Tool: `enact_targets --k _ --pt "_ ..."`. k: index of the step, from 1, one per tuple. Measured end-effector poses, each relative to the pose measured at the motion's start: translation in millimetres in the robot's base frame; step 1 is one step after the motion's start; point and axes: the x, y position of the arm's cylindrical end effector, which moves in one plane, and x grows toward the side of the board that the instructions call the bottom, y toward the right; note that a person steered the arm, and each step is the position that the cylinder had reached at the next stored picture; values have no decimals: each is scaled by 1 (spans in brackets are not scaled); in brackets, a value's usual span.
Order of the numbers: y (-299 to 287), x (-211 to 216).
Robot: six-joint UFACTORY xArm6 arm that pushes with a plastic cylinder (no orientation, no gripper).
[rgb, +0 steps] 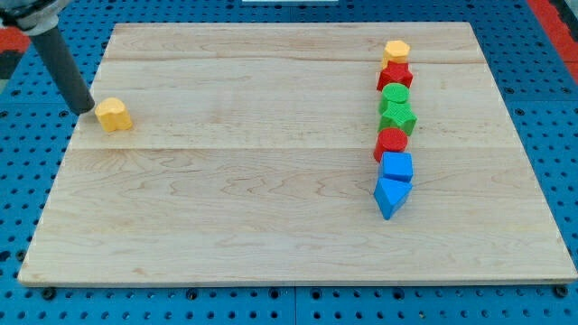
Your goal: Place the yellow heart to the top of the yellow hexagon
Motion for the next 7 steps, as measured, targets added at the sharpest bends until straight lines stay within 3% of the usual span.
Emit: enact_targets --k 1,3,5,7 --pt "22 25" --pt "144 -67" --pt "140 -96" --pt "269 -126"
